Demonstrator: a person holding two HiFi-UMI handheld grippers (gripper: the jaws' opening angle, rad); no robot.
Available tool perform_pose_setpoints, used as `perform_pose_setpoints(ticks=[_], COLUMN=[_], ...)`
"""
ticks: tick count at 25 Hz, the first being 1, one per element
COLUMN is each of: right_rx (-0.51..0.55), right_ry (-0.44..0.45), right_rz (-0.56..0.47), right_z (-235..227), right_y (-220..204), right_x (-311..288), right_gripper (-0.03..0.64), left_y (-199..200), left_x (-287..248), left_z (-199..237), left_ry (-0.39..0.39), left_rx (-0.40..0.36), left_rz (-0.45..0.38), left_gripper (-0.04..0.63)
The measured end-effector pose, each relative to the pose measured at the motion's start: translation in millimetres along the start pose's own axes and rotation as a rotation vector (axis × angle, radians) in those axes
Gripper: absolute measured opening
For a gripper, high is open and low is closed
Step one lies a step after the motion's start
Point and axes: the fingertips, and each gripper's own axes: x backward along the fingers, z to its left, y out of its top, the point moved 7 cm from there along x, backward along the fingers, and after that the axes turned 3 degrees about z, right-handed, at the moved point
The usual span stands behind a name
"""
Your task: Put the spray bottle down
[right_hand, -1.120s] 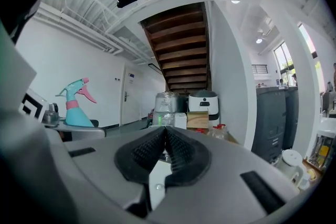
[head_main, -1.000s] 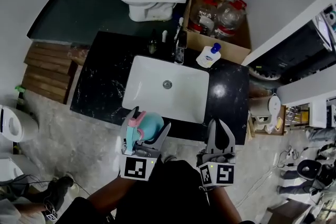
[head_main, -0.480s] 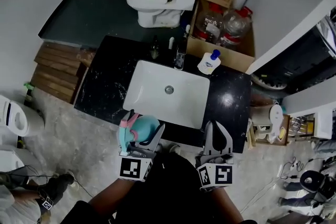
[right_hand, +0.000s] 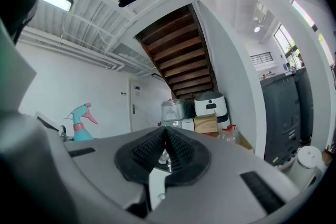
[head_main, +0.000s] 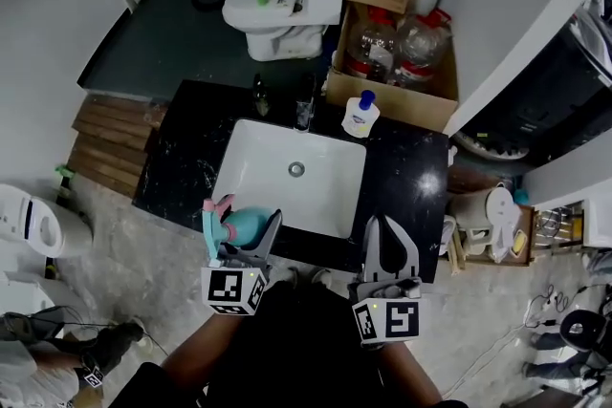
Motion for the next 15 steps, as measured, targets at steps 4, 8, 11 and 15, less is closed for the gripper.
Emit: perform_pose_setpoints(ticks=[4,8,11,15], right_rx=[0.022,0.031,-0.004,-0.012], right_ry=[0.033,0.05,0.059,0.056], right_rz=[0.006,0.018,0.025,0.016], right_z=[-5,-7,-5,6], right_y=[-4,-6,-5,-1], right_x=[1,-4,-10,-37], right_gripper=[0.015,0.015,0.015,0.015], left_y=[1,5,7,5], left_x=[-16,-33,-41,-55], left_z=[2,15,32,60], left_ry=[0.031,0.067,0.098,0.108], left_rx=[-0.027,-0.036,0.004,0.004], left_rz=[0.001,0.004,0.01,0.027], left_gripper=[0.423,0.423,0.423,0.423])
